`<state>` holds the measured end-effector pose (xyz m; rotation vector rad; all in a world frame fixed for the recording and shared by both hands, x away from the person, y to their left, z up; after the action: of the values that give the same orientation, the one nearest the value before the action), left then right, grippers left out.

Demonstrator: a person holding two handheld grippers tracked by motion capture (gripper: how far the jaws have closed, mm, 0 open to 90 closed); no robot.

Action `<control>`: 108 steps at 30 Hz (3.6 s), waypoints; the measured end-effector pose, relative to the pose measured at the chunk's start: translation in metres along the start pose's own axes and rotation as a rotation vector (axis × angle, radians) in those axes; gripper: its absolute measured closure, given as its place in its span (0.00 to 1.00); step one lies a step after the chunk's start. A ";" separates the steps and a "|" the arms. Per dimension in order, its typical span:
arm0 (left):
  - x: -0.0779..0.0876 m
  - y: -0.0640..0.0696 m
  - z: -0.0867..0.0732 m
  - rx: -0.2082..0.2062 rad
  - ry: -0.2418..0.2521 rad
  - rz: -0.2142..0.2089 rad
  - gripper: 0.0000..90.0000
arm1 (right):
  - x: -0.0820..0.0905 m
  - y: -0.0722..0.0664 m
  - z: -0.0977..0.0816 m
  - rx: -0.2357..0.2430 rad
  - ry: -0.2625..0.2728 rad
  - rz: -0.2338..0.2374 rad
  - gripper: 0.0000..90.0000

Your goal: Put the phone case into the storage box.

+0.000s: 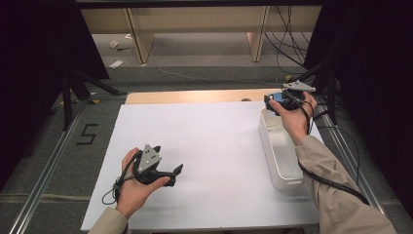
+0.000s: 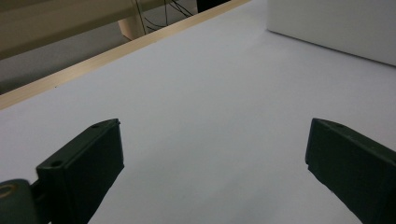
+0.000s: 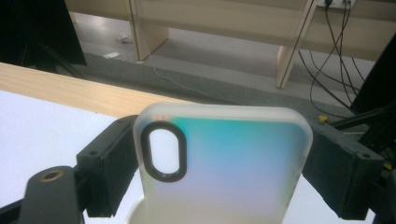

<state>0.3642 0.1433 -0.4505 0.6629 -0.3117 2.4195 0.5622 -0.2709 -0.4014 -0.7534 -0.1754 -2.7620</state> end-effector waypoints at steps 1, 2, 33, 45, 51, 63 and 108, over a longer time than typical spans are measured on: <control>0.000 0.000 0.000 0.001 0.001 0.000 0.04 | 0.000 0.000 0.000 0.002 -0.001 0.000 0.20; 0.000 0.000 0.000 0.001 0.002 0.000 0.04 | -0.001 0.000 -0.001 0.003 -0.002 -0.001 0.20; 0.000 0.000 0.000 0.000 -0.001 -0.002 0.04 | -0.013 -0.002 -0.009 0.011 -0.041 0.013 0.20; -0.001 0.001 0.000 0.002 -0.002 -0.005 0.04 | -0.016 -0.001 -0.012 0.009 -0.054 0.021 0.20; -0.001 0.001 0.000 0.001 -0.002 -0.004 0.04 | -0.017 -0.001 -0.013 0.014 -0.047 0.026 0.19; 0.000 0.000 0.000 -0.003 -0.003 -0.002 0.04 | -0.021 0.002 -0.017 0.013 -0.058 0.025 0.19; 0.000 0.000 0.000 -0.003 -0.002 -0.004 0.04 | -0.007 0.009 -0.001 0.012 0.060 0.003 0.09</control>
<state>0.3644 0.1431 -0.4509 0.6635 -0.3142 2.4140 0.5700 -0.2777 -0.4056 -0.6656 -0.1789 -2.7744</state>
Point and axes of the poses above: each handheld gripper's, and its own axes: x roughly backward along the jaws, z roughly out of its top, y roughly to its right, the point moved 3 cm from there along -x, roughly forward along the jaws, and after that the axes turned 6 degrees about -y, right-handed, at the moved point
